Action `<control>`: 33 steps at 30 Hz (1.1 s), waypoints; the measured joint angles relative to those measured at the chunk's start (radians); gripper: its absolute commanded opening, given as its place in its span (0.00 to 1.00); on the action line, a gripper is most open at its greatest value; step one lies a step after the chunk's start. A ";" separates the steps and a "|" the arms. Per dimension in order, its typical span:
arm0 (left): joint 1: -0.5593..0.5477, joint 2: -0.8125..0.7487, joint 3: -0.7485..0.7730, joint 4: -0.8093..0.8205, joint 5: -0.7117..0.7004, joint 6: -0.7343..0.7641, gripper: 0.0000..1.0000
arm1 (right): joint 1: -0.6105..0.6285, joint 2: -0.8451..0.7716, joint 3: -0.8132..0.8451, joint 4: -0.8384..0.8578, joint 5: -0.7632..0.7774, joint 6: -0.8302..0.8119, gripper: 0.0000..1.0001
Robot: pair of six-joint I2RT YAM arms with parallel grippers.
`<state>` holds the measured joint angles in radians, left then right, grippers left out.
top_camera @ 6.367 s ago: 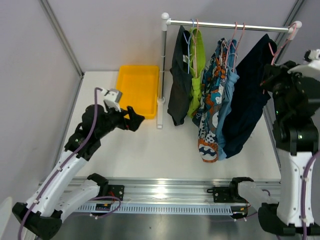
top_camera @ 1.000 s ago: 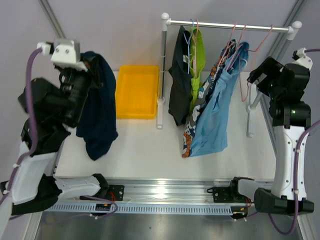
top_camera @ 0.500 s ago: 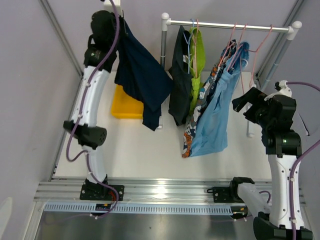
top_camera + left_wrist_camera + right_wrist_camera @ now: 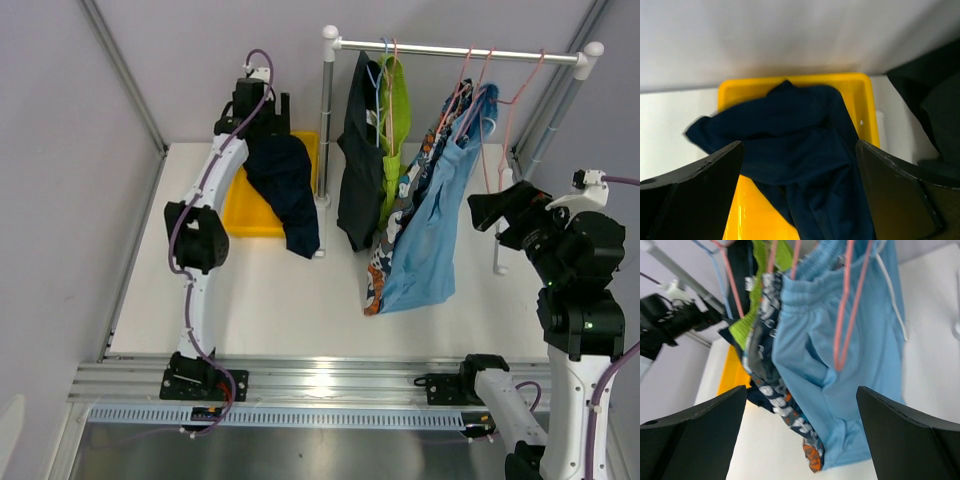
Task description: Remove the shorts from the hanger
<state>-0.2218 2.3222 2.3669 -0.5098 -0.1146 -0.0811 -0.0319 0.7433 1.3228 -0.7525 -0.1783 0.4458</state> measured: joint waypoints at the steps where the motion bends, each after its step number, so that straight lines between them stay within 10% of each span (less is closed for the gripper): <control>1: -0.006 -0.014 -0.012 -0.010 0.002 -0.004 0.99 | 0.000 0.004 0.004 0.023 -0.014 0.003 0.99; 8: -0.130 -0.515 -0.581 0.031 0.008 -0.039 0.99 | 0.036 0.174 0.115 0.173 -0.031 0.027 0.98; 17: -0.210 -1.218 -1.105 0.076 0.037 -0.086 0.99 | 0.122 0.522 0.311 0.231 0.154 -0.032 0.67; 33: -0.210 -1.407 -1.407 0.089 0.029 -0.077 0.99 | 0.164 0.675 0.378 0.290 0.414 -0.109 0.54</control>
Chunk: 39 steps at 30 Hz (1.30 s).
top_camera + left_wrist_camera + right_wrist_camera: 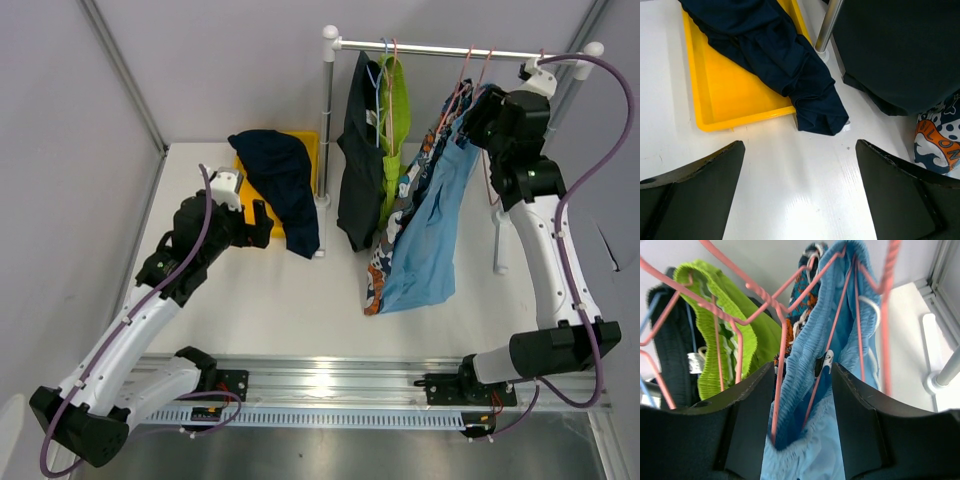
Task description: Remove the shorts from the hanger
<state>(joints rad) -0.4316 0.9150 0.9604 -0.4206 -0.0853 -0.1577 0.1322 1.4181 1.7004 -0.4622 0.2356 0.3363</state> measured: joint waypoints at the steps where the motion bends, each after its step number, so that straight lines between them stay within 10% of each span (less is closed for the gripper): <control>1: 0.000 0.000 0.000 0.001 -0.003 0.000 0.99 | 0.006 0.011 0.000 0.002 0.007 -0.001 0.54; 11: 0.000 -0.023 -0.013 0.013 -0.018 -0.001 0.99 | 0.056 0.097 0.007 0.034 0.068 -0.017 0.40; 16: 0.000 -0.028 -0.016 0.016 -0.019 -0.001 0.99 | 0.056 0.127 0.036 0.039 0.097 -0.035 0.00; 39: 0.000 -0.028 -0.024 0.015 -0.069 0.000 0.99 | 0.081 -0.202 -0.013 -0.025 -0.008 -0.089 0.00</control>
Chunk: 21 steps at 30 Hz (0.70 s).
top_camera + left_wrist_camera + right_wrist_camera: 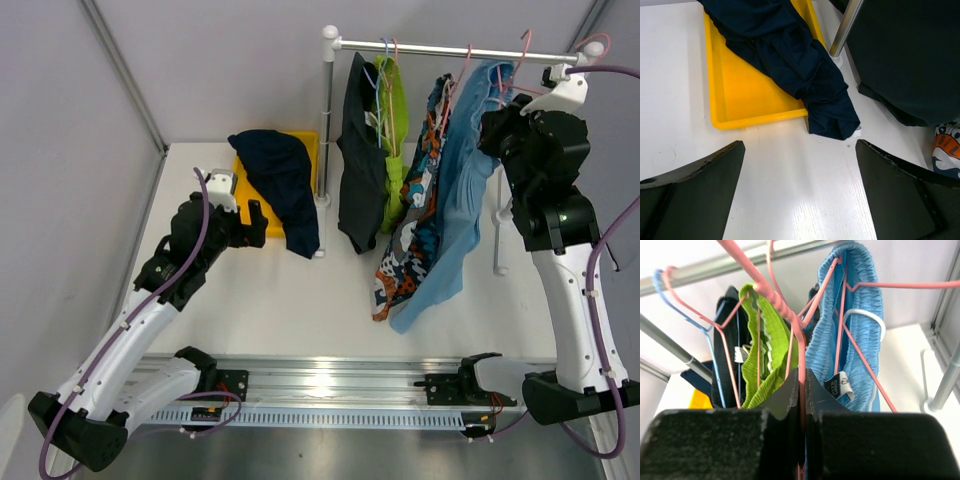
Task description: Remove the shorts from the hanger
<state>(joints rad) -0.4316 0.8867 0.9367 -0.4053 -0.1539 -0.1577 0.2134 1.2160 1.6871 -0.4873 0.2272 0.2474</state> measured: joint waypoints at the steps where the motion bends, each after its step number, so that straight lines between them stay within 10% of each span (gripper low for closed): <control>1: 0.000 0.000 0.000 0.000 -0.002 0.000 0.99 | 0.000 -0.009 0.000 0.007 -0.002 -0.006 0.00; 21: 0.000 0.002 -0.002 0.000 -0.027 0.000 0.99 | 0.000 -0.022 -0.322 0.064 -0.038 0.042 0.00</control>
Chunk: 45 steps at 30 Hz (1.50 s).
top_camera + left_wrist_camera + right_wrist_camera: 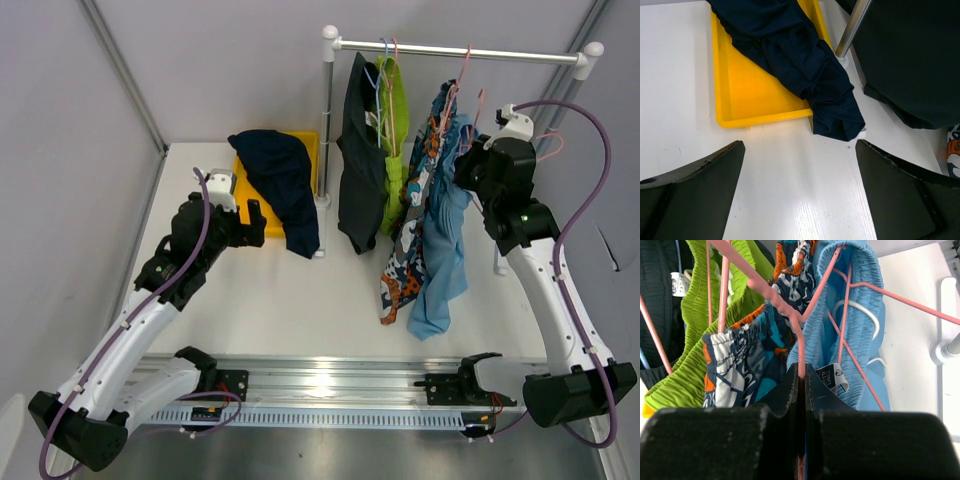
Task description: Remove the shorts from the hanger
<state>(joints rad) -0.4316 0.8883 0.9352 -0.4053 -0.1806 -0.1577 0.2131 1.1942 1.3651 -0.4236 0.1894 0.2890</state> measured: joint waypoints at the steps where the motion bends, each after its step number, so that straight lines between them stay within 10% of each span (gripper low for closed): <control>1: 0.000 0.000 0.000 0.000 0.000 0.000 0.99 | 0.000 -0.008 -0.008 0.002 0.000 0.006 0.00; 14: -0.064 0.008 0.000 0.000 0.039 0.005 0.99 | 0.100 -0.379 -0.202 -0.133 0.014 0.131 0.00; 23: -0.737 0.188 0.100 0.151 0.139 0.015 0.99 | 0.153 -0.524 -0.215 -0.277 0.061 0.190 0.00; 28: -0.918 0.450 0.220 0.279 0.114 0.008 0.99 | 0.153 -0.490 -0.216 -0.309 0.103 0.211 0.00; 40: -0.998 0.793 0.524 0.406 0.068 0.026 0.99 | 0.156 -0.475 -0.213 -0.331 0.132 0.260 0.00; 45: -0.998 0.834 0.531 0.450 0.049 0.027 0.84 | 0.156 -0.473 -0.188 -0.360 0.139 0.262 0.00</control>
<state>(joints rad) -1.4292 1.7226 1.4662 0.0448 -0.1318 -0.1303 0.3695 0.7216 1.1770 -0.7841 0.3286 0.5507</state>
